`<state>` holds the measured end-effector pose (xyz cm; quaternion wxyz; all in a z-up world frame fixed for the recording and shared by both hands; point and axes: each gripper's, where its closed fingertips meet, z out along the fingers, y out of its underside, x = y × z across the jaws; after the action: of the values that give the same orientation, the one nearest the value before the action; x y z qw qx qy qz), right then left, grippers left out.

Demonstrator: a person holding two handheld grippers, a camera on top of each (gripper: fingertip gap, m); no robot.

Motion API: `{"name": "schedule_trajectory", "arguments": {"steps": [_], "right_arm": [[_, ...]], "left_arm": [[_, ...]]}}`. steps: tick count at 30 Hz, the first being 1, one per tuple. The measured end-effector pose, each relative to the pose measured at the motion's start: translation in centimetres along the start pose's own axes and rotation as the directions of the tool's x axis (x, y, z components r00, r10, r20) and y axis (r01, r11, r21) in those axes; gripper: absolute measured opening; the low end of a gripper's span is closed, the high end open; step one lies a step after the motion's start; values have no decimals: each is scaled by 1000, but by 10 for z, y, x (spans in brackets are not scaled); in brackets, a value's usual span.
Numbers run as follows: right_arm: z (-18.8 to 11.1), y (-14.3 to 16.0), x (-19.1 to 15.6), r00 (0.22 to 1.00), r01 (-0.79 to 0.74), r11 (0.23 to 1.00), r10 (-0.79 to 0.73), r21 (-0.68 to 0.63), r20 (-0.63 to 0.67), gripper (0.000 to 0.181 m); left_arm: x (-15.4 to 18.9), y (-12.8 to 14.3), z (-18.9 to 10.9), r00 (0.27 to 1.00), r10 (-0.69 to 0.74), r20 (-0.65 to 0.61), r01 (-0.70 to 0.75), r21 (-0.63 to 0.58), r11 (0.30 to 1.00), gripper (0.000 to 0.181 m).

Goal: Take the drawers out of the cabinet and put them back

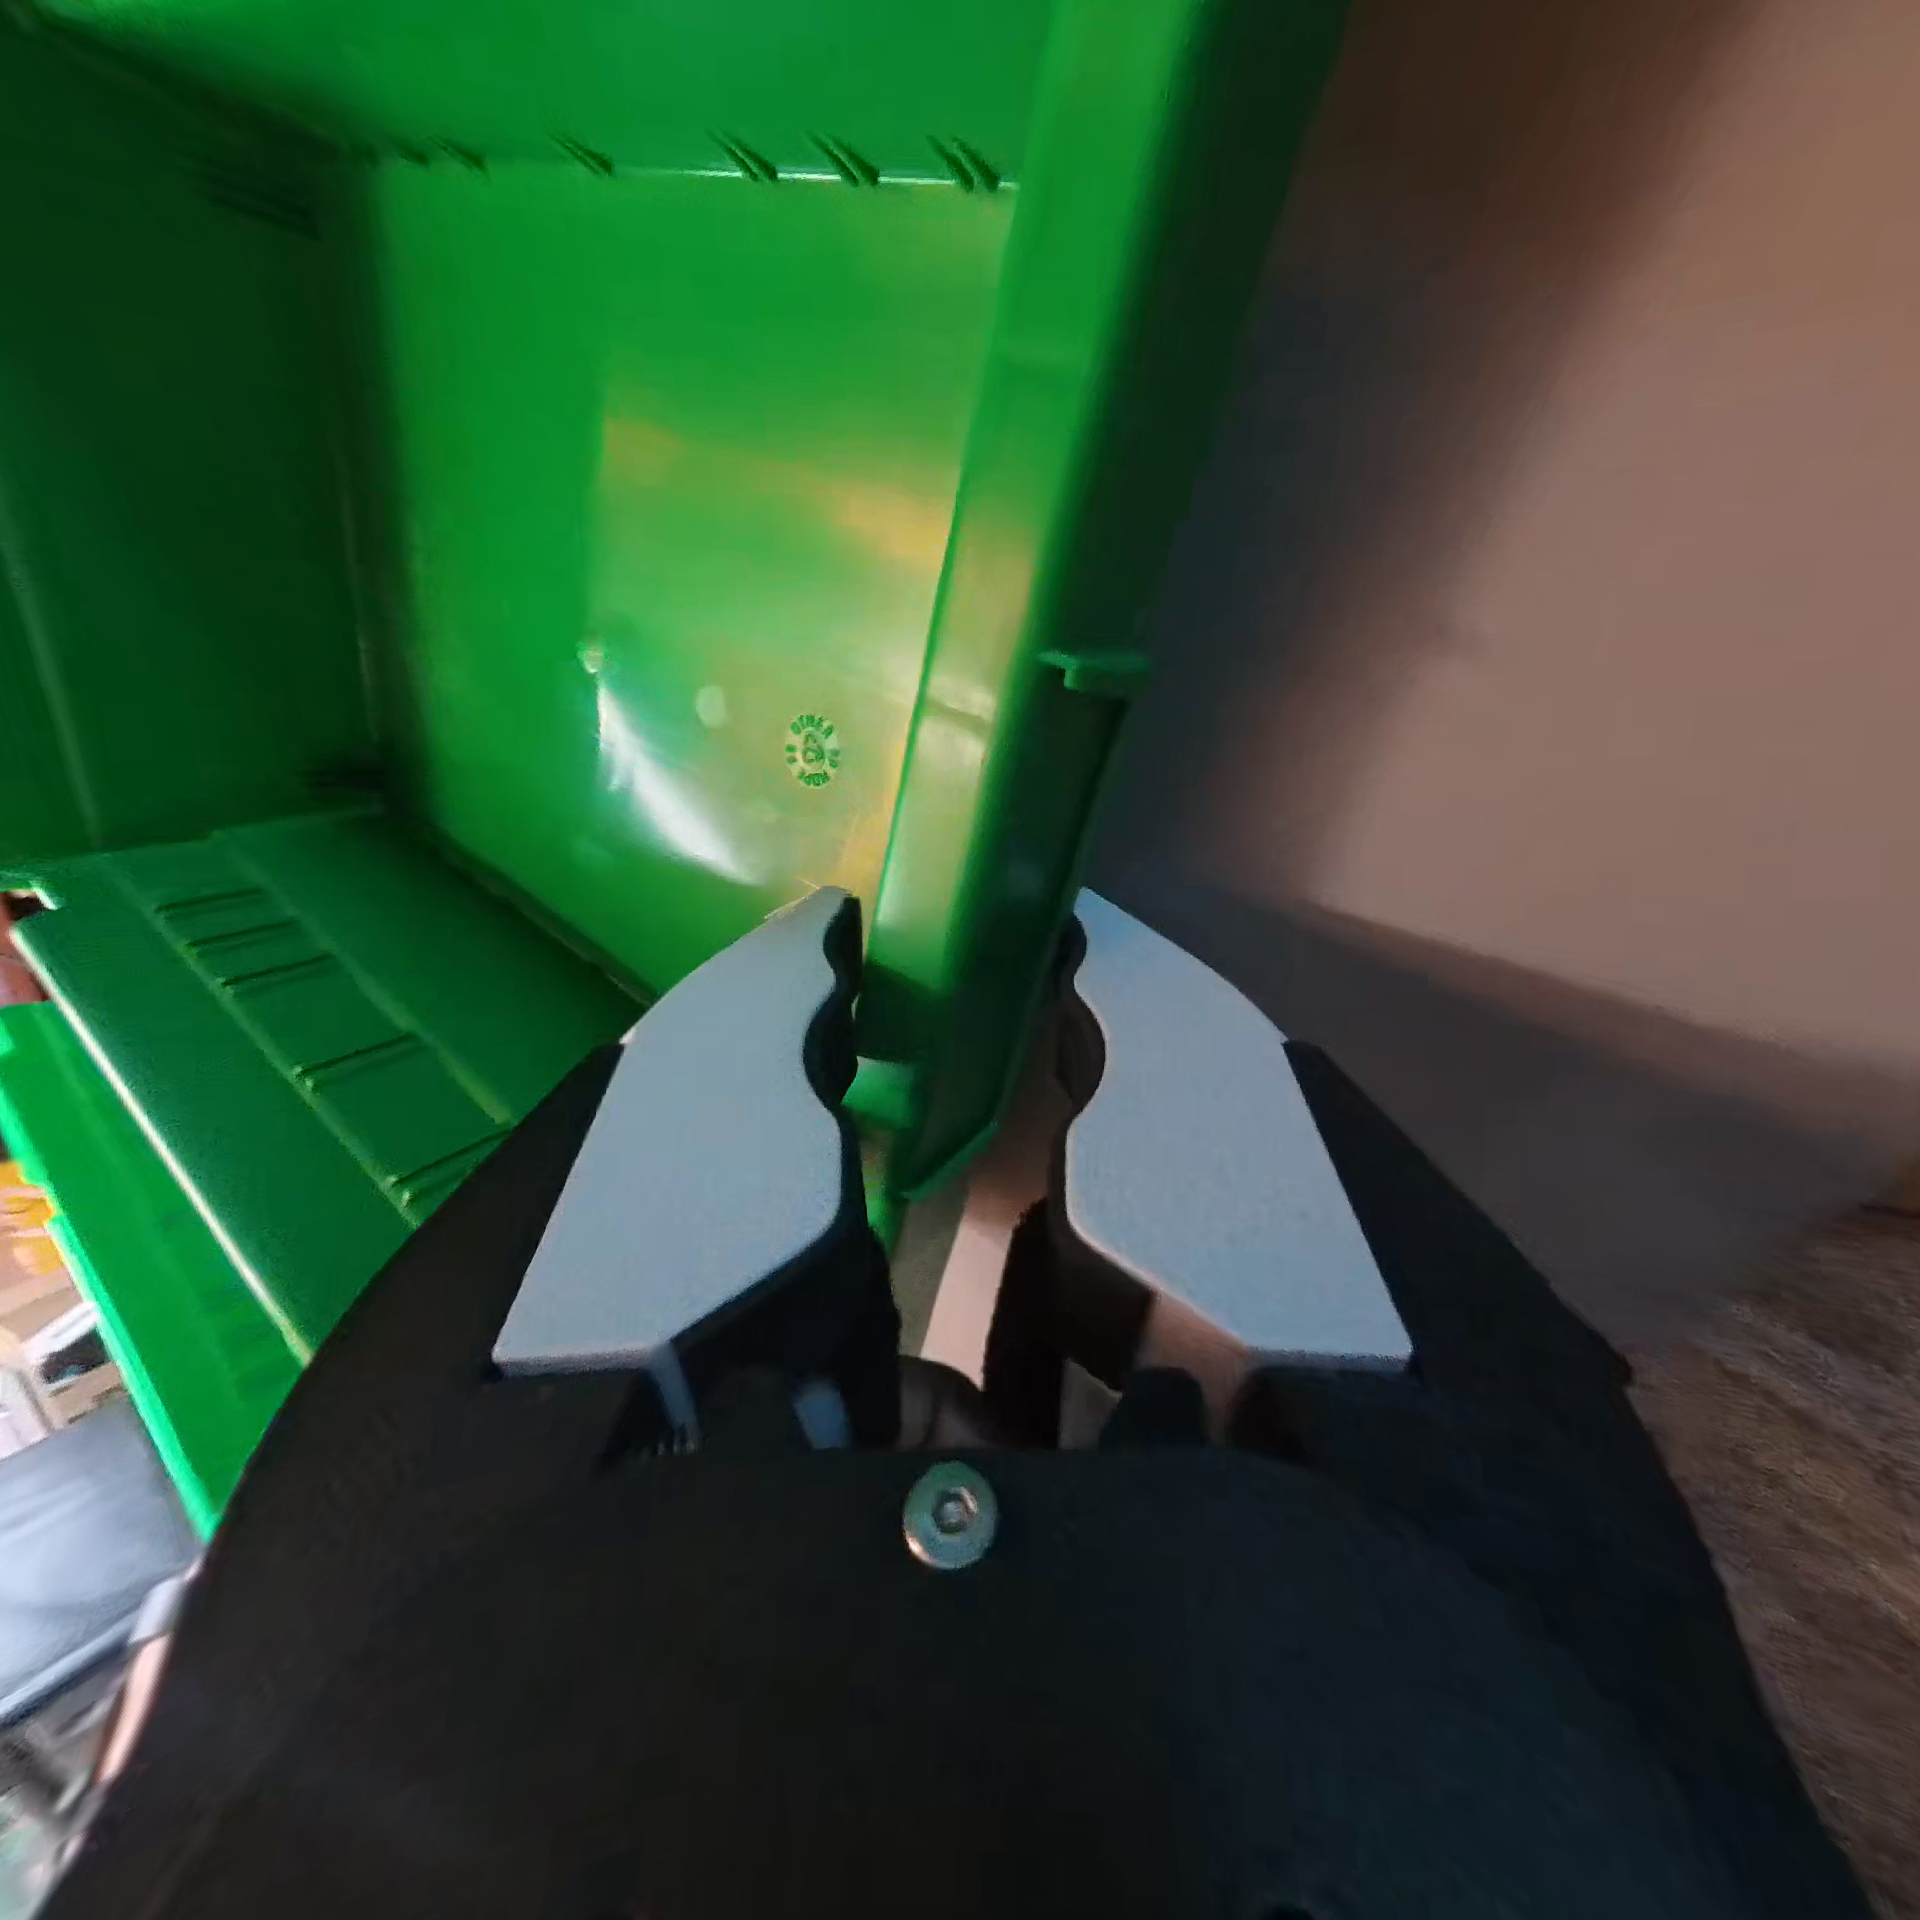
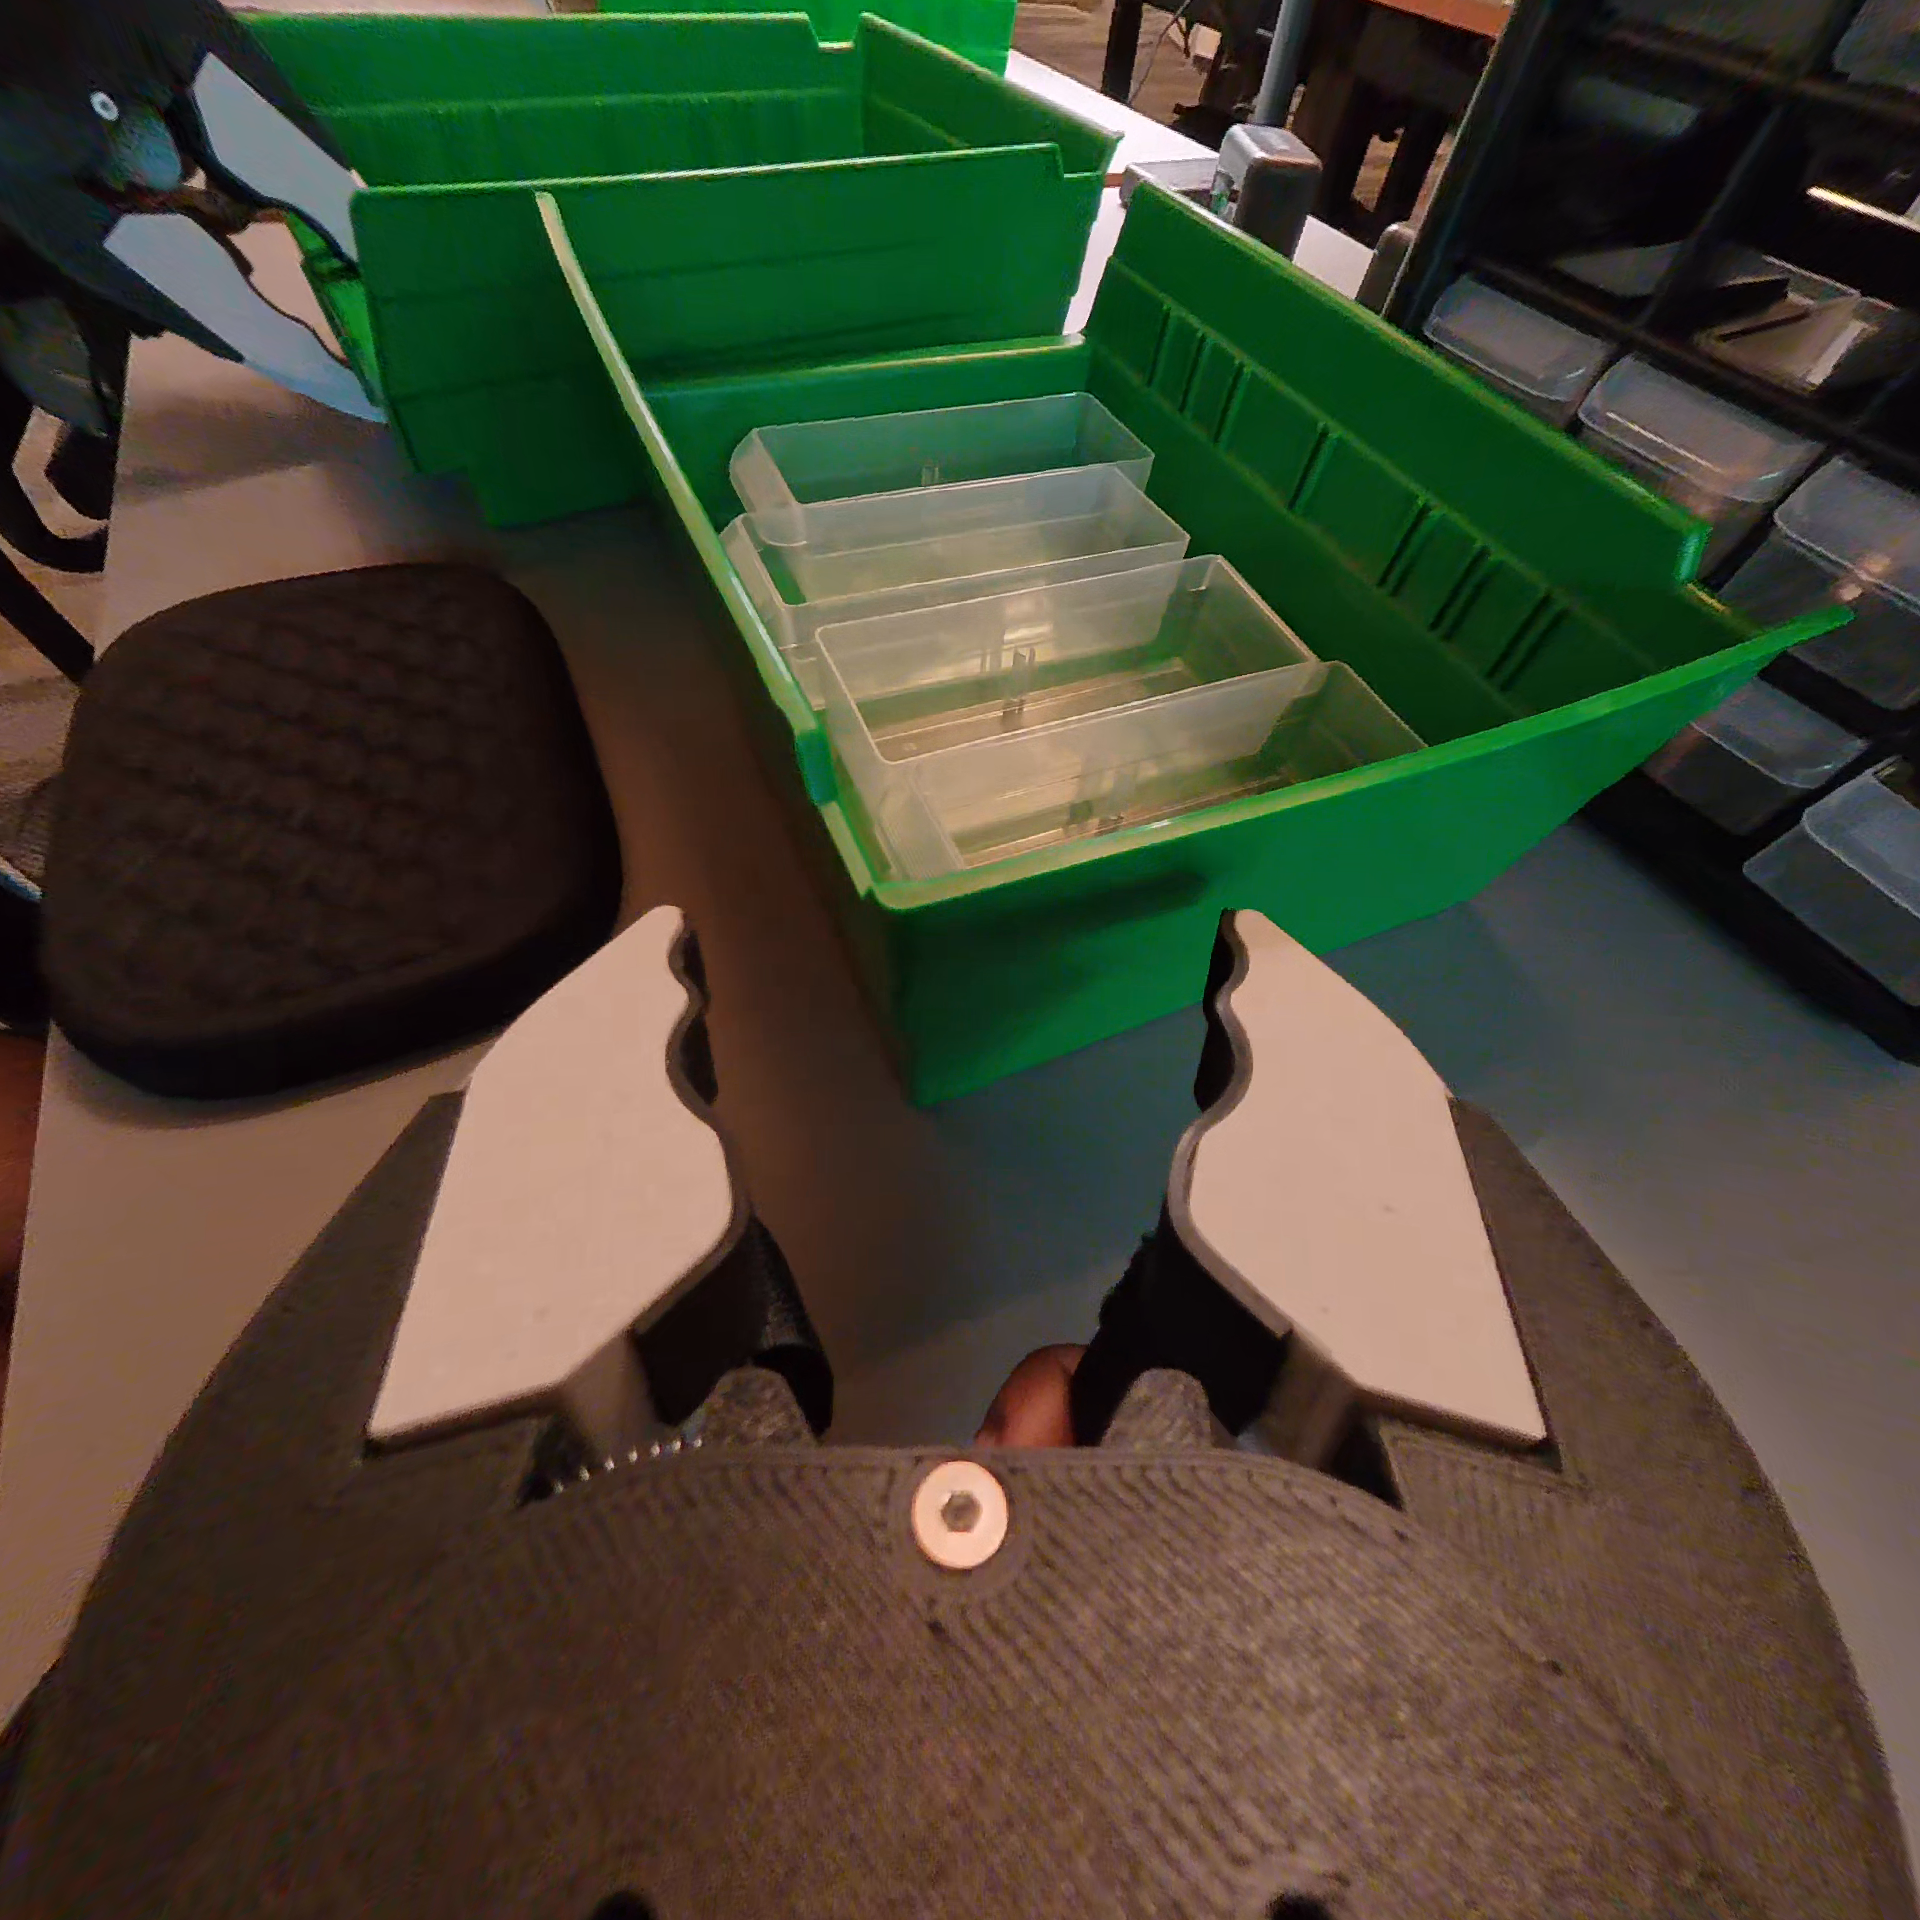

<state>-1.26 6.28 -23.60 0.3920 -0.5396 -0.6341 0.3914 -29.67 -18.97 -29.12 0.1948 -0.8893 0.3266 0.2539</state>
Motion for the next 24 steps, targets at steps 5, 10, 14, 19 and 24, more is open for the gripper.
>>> {"name": "schedule_trajectory", "arguments": {"steps": [5, 10, 14, 19, 24], "right_arm": [[-3, -2, 5, 1000, -4, 1000, 4, 21, -25, 88], [-3, 0, 8, 999, -3, 1000, 3, 16, -41, 86], [-4, -1, 10, 998, 21, 1000, -20, 20, -65, 84], [-6, -2, 12, 995, 45, 999, -42, 27, -89, 83], [-13, -8, 17, 992, 43, 997, -36, 63, -118, 81]], "left_arm": [[-16, -1, -3, 971, 110, 213, -101, -50, 994, 31], [-31, 6, -16, 926, 151, 345, -91, -184, 979, 32], [-56, 0, -38, 879, 129, 459, -41, -196, 980, 32], [-88, -25, -75, 771, 145, 620, -33, -189, 982, 31], [-106, -68, -107, 671, 207, 712, -107, -184, 977, 30]]}}
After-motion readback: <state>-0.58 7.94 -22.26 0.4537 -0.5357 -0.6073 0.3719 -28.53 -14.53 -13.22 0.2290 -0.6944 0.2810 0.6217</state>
